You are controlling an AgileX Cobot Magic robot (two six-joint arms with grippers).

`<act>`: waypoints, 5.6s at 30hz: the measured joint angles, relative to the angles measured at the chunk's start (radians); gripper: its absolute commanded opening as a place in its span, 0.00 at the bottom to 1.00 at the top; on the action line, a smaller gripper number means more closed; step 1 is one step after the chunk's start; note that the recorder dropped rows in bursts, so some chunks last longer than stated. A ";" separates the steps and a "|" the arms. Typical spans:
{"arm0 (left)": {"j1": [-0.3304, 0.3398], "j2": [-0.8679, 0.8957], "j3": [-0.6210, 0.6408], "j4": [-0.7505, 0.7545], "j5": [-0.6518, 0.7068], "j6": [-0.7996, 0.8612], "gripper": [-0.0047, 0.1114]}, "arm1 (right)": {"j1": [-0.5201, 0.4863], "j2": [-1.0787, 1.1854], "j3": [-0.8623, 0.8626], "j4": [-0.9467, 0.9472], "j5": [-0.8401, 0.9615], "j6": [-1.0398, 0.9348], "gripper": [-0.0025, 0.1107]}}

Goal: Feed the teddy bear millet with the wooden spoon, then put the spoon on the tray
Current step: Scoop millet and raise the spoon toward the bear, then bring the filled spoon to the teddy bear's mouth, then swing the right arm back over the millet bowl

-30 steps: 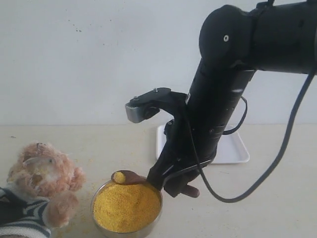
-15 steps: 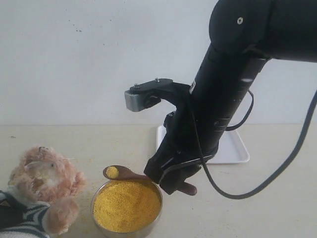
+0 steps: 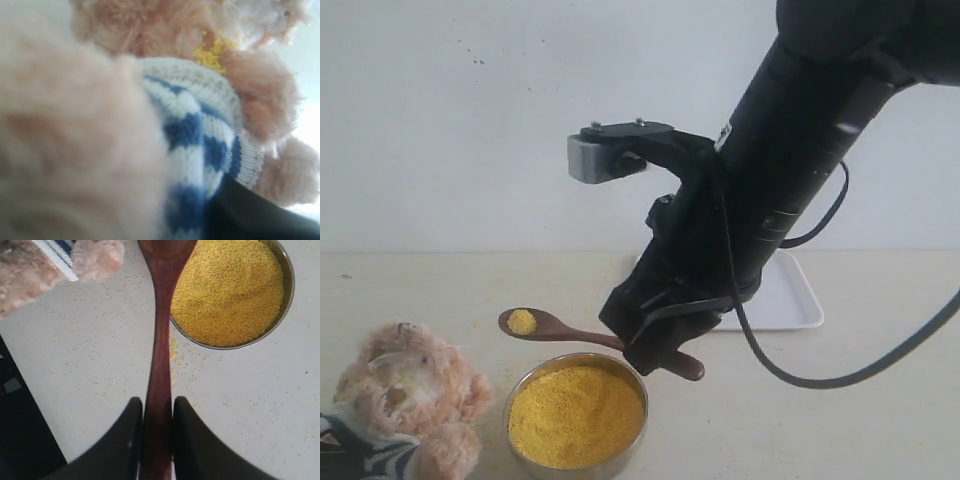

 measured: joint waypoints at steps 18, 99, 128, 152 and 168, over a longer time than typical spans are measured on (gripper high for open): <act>0.000 0.000 0.000 -0.010 0.045 0.000 0.07 | 0.215 0.000 0.000 -0.026 -0.231 -0.036 0.02; 0.000 0.000 0.000 -0.011 0.047 -0.016 0.07 | 0.665 0.240 0.000 -1.364 -0.162 0.608 0.02; 0.000 0.000 0.000 -0.011 0.045 -0.016 0.07 | 0.762 0.240 0.000 -1.475 0.017 0.727 0.02; 0.000 0.000 0.000 -0.191 0.076 0.027 0.07 | 0.221 0.066 0.000 -0.721 0.024 0.258 0.02; 0.000 0.000 0.001 -0.296 -0.039 0.070 0.07 | 0.221 0.250 0.000 -0.821 -0.068 0.174 0.02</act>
